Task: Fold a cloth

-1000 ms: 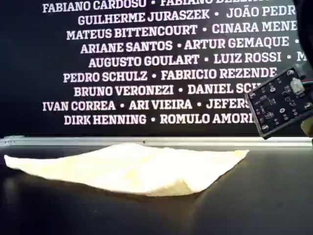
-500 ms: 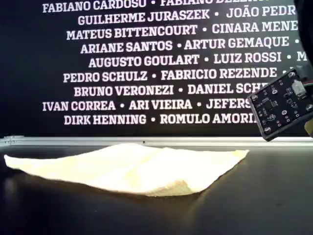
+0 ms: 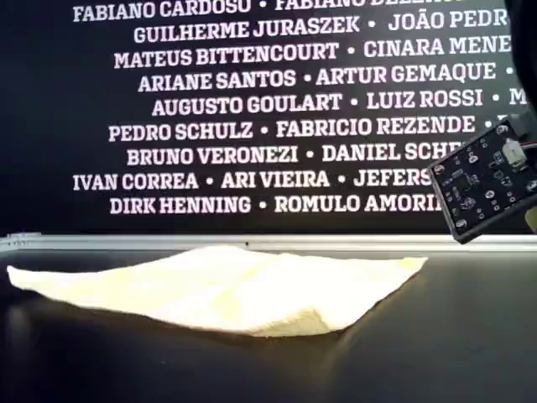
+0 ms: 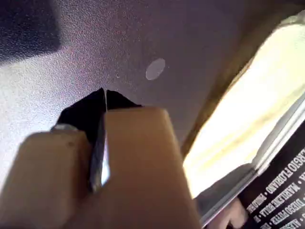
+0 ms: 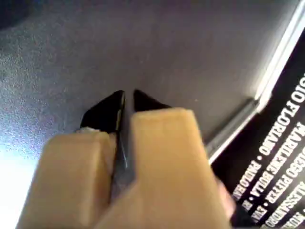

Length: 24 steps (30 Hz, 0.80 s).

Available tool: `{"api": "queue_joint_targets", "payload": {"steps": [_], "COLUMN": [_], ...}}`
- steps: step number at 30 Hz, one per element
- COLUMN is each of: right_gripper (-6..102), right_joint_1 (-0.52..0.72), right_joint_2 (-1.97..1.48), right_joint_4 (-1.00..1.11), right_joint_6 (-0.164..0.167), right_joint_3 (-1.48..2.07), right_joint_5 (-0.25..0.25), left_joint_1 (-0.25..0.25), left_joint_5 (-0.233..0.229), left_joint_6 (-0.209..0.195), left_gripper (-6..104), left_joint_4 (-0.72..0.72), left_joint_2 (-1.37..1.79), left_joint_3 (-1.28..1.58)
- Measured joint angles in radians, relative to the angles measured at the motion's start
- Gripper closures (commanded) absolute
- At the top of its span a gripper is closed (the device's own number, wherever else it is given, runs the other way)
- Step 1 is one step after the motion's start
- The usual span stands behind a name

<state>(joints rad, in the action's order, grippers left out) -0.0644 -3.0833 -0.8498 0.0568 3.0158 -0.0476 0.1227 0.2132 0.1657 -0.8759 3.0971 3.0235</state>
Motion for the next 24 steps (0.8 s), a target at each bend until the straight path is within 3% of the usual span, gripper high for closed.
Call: {"api": "queue_joint_targets", "payload": {"steps": [6, 11, 18, 24], "right_gripper": [37, 15, 8, 8], "right_joint_1": [0.0, 0.0, -0.005, -0.101], "right_joint_2": [0.0, 0.0, 0.0, 0.0], "right_joint_4": [0.0, 0.0, 0.0, 0.0], "right_joint_6": [0.006, 0.0, 0.0, -0.003], "right_joint_3": [-0.015, -0.037, -0.133, -0.219], "right_joint_5": [0.0, 0.0, 0.021, 0.173], "left_joint_1": [0.0, 0.0, 0.0, 0.0], "left_joint_5": [0.0, 0.0, 0.002, 0.003], "left_joint_6": [0.0, 0.0, -0.009, -0.009], "left_gripper": [52, 36, 32, 32], "left_joint_4": [0.0, 0.0, 0.0, 0.048], "left_joint_2": [0.0, 0.0, 0.0, 0.002], "left_joint_3": [0.0, 0.0, -0.132, -0.213]}}
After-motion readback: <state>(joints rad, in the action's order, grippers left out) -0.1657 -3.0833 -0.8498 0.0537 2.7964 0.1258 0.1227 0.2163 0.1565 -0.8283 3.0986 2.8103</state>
